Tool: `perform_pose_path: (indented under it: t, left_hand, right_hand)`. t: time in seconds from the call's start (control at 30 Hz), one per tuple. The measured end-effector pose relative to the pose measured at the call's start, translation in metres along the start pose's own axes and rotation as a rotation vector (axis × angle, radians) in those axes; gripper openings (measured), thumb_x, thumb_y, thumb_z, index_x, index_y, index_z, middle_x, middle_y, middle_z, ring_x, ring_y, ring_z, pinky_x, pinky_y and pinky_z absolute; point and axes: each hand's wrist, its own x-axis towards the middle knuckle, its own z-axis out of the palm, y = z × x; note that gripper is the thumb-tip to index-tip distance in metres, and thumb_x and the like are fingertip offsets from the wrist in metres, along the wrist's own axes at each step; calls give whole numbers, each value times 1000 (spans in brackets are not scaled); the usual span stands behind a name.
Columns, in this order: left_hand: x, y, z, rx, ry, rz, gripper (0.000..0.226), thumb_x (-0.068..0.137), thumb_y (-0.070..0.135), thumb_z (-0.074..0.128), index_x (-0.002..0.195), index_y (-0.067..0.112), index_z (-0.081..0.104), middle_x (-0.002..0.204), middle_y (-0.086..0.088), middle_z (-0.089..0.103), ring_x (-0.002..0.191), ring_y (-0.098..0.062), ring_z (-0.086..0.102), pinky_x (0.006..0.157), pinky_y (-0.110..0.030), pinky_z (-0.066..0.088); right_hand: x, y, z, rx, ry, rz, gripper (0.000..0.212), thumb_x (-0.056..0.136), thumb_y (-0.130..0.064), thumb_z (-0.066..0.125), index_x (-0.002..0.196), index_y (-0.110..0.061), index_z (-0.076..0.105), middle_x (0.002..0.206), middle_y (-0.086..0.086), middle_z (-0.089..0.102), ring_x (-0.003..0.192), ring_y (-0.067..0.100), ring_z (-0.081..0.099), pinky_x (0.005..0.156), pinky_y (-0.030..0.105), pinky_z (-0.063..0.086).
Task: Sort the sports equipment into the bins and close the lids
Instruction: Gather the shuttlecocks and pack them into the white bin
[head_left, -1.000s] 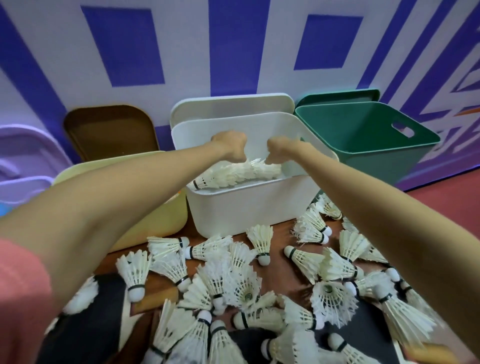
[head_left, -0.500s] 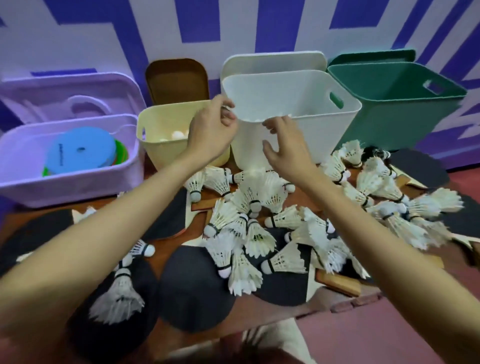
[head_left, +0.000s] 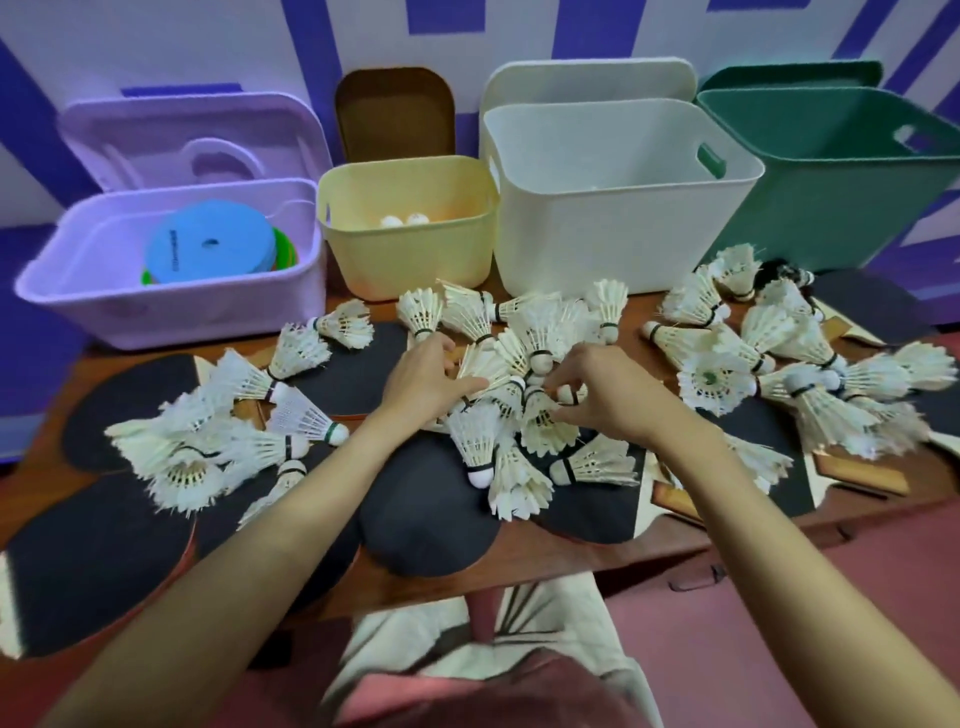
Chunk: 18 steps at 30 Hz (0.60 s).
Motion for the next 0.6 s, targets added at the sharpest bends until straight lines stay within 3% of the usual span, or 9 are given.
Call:
perform_pose_path:
  t: [0.23,0.43,0.6]
  left_hand:
    - [3,-2,4,-53,-28,-49,64,77,38,77,128,11,51,115,-4,64,107,-18,58,86,-28,44]
    - [7,2,5,-54,-35,-36,62,75,32,80,126,11,53,117,-4,63,106,-18,59,87,-30,47]
    - [2,-9,-10,-187,12,11,58,74,19,81,125,11,55,109,-3,63,92,-20,64,83,-43,56]
  right_hand:
    - [3,7,9,63,94,57,11,80,-26,70,86,-20,77,86,-2,72,75,17,65,65,36,55]
    - [3,7,14,17,205,68,14,83,-19,60,81,-16,73,85,-2,68,73,19,62,58,32,51]
    - [-3,1,9,96,459,110,12,89,-18,56,84,-10,64,83,0,59,74,16,53,57,28,38]
